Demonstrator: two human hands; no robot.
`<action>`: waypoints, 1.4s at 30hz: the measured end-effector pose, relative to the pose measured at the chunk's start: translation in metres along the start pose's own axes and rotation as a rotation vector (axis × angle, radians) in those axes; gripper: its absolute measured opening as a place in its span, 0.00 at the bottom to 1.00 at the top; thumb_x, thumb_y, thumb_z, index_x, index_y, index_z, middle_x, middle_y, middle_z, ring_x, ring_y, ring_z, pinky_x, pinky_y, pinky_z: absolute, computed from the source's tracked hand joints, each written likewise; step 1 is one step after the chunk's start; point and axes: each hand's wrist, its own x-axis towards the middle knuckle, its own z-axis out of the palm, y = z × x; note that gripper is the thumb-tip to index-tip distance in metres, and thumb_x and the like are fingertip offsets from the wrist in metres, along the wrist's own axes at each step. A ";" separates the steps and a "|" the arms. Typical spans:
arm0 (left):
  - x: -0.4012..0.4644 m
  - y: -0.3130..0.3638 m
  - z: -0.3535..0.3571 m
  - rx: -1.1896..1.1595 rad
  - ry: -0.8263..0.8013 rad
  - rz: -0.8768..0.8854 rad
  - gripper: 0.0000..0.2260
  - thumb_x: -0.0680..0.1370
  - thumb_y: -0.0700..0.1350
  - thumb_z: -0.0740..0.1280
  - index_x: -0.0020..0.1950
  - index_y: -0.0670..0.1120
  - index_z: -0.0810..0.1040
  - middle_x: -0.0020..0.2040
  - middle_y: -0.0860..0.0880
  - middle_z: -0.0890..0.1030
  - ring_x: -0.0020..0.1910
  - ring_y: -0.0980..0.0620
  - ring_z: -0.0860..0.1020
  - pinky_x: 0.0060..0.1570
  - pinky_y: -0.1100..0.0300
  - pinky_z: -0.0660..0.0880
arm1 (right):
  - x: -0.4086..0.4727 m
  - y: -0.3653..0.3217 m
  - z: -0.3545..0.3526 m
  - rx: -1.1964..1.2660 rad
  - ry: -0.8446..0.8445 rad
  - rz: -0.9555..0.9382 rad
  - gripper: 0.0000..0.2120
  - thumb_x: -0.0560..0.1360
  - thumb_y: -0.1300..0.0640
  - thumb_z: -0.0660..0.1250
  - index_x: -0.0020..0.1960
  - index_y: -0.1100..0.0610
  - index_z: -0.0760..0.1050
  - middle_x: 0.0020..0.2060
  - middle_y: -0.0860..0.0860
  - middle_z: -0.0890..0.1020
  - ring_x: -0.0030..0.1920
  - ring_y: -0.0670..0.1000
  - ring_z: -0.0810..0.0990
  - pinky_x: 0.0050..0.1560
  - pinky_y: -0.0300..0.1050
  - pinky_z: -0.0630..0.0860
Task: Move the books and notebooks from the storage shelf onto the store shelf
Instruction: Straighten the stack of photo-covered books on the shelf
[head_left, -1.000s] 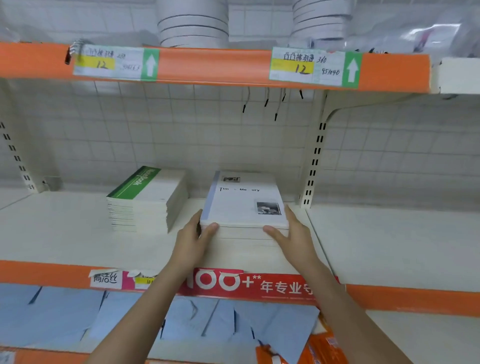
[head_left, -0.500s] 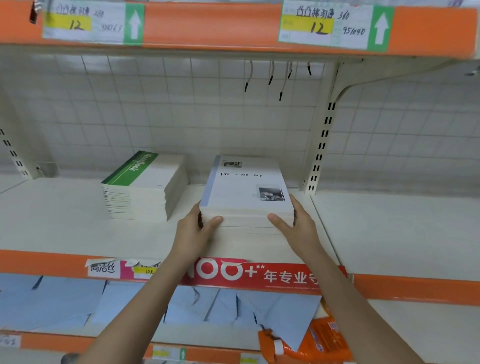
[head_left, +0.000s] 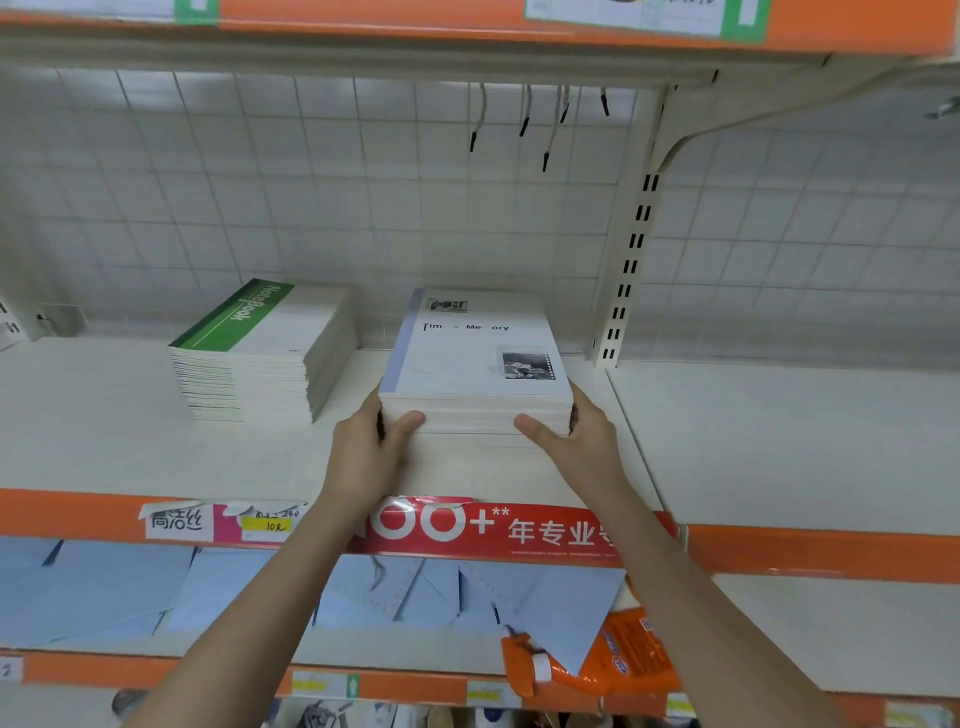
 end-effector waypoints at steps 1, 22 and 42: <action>0.000 0.000 -0.001 -0.016 -0.034 -0.007 0.16 0.77 0.49 0.67 0.58 0.40 0.74 0.36 0.54 0.74 0.35 0.59 0.72 0.33 0.72 0.65 | 0.000 0.000 0.000 0.007 -0.007 0.012 0.29 0.70 0.52 0.75 0.68 0.50 0.70 0.53 0.39 0.80 0.54 0.39 0.78 0.57 0.37 0.75; 0.003 -0.004 0.000 -0.037 -0.126 -0.051 0.22 0.72 0.50 0.74 0.63 0.47 0.72 0.53 0.53 0.79 0.50 0.55 0.76 0.41 0.71 0.70 | 0.003 0.004 -0.001 -0.062 -0.085 0.089 0.29 0.66 0.57 0.78 0.62 0.50 0.70 0.44 0.34 0.75 0.43 0.30 0.73 0.37 0.22 0.69; 0.003 -0.003 0.000 0.049 -0.191 -0.090 0.30 0.67 0.49 0.78 0.64 0.47 0.70 0.55 0.52 0.77 0.50 0.54 0.73 0.43 0.67 0.69 | -0.002 -0.001 -0.002 -0.130 -0.100 0.082 0.40 0.63 0.61 0.80 0.69 0.53 0.64 0.53 0.45 0.77 0.53 0.44 0.74 0.53 0.34 0.70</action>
